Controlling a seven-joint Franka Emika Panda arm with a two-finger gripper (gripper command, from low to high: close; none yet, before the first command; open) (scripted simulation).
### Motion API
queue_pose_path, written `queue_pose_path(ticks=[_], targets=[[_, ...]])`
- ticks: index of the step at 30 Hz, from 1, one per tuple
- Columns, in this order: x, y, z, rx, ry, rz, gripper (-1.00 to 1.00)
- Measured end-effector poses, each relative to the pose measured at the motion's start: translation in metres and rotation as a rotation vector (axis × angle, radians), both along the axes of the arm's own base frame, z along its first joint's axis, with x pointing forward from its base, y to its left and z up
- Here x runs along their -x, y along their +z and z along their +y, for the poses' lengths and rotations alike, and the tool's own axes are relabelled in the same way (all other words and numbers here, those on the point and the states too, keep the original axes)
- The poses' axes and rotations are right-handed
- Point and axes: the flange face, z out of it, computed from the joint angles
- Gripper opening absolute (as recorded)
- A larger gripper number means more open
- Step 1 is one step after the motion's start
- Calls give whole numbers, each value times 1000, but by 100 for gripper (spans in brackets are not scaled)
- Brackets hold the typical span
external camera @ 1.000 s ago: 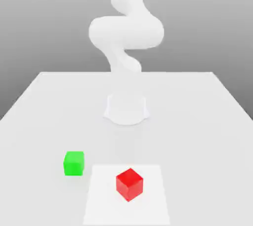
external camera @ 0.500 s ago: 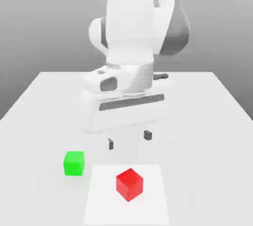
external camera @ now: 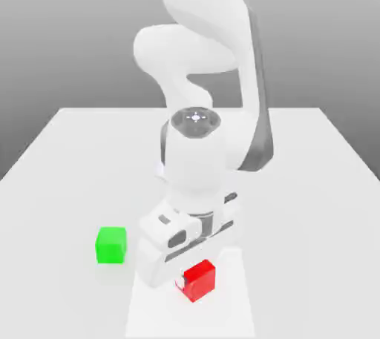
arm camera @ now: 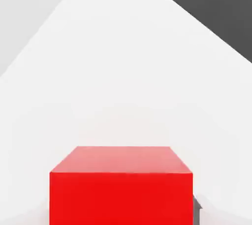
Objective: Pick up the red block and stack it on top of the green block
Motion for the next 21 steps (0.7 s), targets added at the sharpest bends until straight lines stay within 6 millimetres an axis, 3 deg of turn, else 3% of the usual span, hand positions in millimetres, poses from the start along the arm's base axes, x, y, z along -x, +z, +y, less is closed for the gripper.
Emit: queue_pose_path(ticks=[2, 7, 11, 15, 17, 21], targets=[[-1, 10, 0, 0, 0, 0, -100], [0, 59, -4, 0, -5, 0, -100], [31, 84, -87, 17, -144, 0, -100], [80, 100, -146, 7, -249, 1, -100], [92, 93, -158, 0, -275, 0, -100], [94, 61, -162, -4, -282, -1, -100]])
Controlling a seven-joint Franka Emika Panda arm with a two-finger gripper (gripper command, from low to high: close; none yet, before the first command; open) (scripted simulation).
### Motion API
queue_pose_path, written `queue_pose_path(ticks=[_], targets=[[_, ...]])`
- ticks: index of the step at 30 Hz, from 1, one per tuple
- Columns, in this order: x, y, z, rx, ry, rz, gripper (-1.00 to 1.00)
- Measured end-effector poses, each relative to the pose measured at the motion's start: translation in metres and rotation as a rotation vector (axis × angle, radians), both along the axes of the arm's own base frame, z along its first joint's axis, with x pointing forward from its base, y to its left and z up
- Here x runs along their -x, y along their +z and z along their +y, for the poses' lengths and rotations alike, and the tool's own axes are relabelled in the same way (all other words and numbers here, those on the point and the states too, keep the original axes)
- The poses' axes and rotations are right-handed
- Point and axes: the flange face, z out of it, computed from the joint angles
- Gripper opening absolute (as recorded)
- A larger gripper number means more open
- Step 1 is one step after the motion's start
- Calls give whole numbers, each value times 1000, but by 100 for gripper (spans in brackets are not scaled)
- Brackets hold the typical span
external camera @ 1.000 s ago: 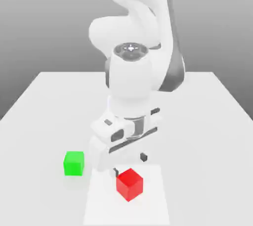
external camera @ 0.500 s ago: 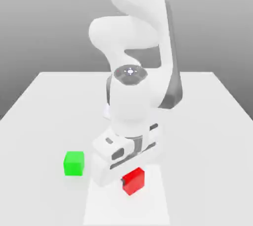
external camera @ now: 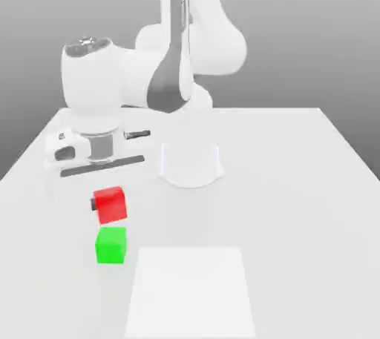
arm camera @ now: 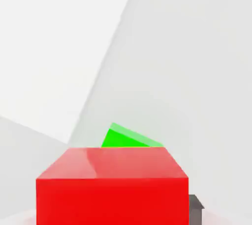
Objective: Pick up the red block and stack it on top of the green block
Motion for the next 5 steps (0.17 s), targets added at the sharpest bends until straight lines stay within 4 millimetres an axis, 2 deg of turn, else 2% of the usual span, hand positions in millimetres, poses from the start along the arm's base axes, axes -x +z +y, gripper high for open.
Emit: queue_pose_path(ticks=[2, 3, 5], targets=[[1, -17, 1, 1, 3, 1, -100], [1, -23, 1, 2, 3, 1, 100], [1, -23, 1, 2, 3, 1, 100]])
